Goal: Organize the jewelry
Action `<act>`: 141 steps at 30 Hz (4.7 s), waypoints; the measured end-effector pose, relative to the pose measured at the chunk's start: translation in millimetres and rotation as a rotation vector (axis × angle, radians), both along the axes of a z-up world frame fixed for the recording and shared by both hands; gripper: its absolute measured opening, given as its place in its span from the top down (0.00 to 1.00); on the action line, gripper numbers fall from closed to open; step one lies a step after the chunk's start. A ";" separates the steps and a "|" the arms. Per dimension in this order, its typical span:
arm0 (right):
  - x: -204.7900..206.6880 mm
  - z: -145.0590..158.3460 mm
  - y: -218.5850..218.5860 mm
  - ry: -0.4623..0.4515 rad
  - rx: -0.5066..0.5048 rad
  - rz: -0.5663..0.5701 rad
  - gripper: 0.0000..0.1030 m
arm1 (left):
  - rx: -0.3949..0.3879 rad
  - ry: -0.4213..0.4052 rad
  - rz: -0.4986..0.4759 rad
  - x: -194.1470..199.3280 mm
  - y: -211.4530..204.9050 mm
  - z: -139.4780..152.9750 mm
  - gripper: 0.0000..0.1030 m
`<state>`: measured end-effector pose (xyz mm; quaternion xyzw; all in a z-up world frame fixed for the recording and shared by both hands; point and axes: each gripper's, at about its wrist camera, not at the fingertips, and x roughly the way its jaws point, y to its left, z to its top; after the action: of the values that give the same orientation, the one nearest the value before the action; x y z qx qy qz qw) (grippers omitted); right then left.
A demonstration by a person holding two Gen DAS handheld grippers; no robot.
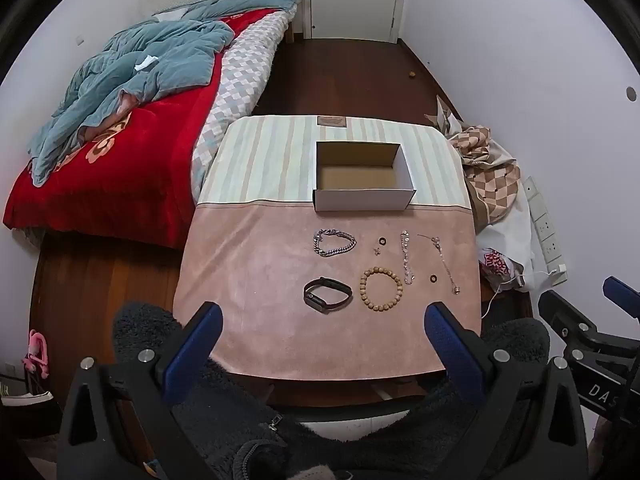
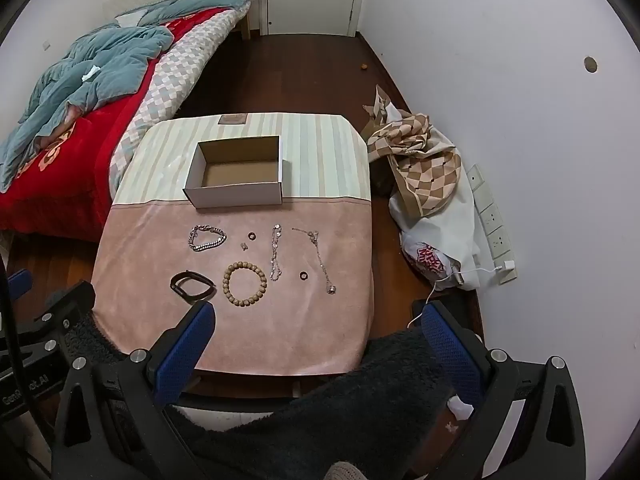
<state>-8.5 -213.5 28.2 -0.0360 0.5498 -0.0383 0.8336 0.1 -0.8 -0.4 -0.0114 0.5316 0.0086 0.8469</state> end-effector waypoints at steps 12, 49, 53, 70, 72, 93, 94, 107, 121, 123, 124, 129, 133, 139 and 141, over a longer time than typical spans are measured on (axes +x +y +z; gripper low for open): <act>0.1 3.5 2.9 -0.004 -0.006 0.002 0.00 | -0.007 -0.007 -0.003 -1.4 -1.8 2.1 0.00; -8.3 10.7 -2.7 -0.039 -0.010 -0.008 0.00 | -0.006 -0.023 -0.010 -5.4 -2.0 11.3 0.00; -10.7 11.3 -0.7 -0.043 -0.014 -0.009 0.00 | -0.006 -0.019 -0.010 -5.9 -3.4 10.6 0.00; -14.8 17.9 3.2 -0.059 -0.023 0.000 0.00 | -0.015 -0.031 -0.009 -11.1 -3.0 11.4 0.00; -15.5 17.8 3.4 -0.059 -0.023 0.001 0.00 | -0.013 -0.031 -0.009 -10.7 -3.0 11.6 0.00; -19.0 23.4 6.5 -0.071 -0.026 0.004 0.00 | -0.019 -0.040 -0.009 -14.0 0.6 16.1 0.00; -19.0 23.0 6.7 -0.071 -0.025 0.004 0.00 | -0.019 -0.041 -0.009 -14.3 0.9 17.0 0.00; 51.6 -56.7 -12.4 -0.036 0.073 -0.068 0.00 | 0.157 -0.124 0.096 54.6 17.6 -40.4 0.00; 89.4 -265.5 18.9 0.272 0.165 -0.072 0.35 | 0.226 0.154 0.104 91.4 43.8 -200.2 0.00; 90.9 -280.2 24.1 0.281 0.174 -0.074 0.41 | 0.217 0.173 0.106 90.7 45.6 -209.5 0.00; 92.2 -287.5 26.2 0.281 0.177 -0.076 0.45 | 0.210 0.181 0.106 90.9 46.9 -214.8 0.00; 89.9 -300.9 46.9 0.260 0.130 -0.032 0.65 | 0.159 0.213 0.088 93.8 50.9 -231.1 0.00; 85.6 -300.7 55.7 0.258 0.099 -0.004 0.91 | 0.089 0.244 0.064 97.8 50.3 -240.3 0.00; 67.5 -292.5 43.7 0.262 0.111 -0.025 0.91 | 0.029 0.276 -0.007 105.2 38.9 -258.4 0.02; 63.5 -285.2 38.2 0.260 0.109 -0.027 0.91 | 0.017 0.292 -0.030 106.6 33.9 -265.0 0.19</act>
<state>55.0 -175.3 -257.0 0.0120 0.6549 -0.0146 0.7554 106.7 33.2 -265.3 0.0051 0.6492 0.0021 0.7606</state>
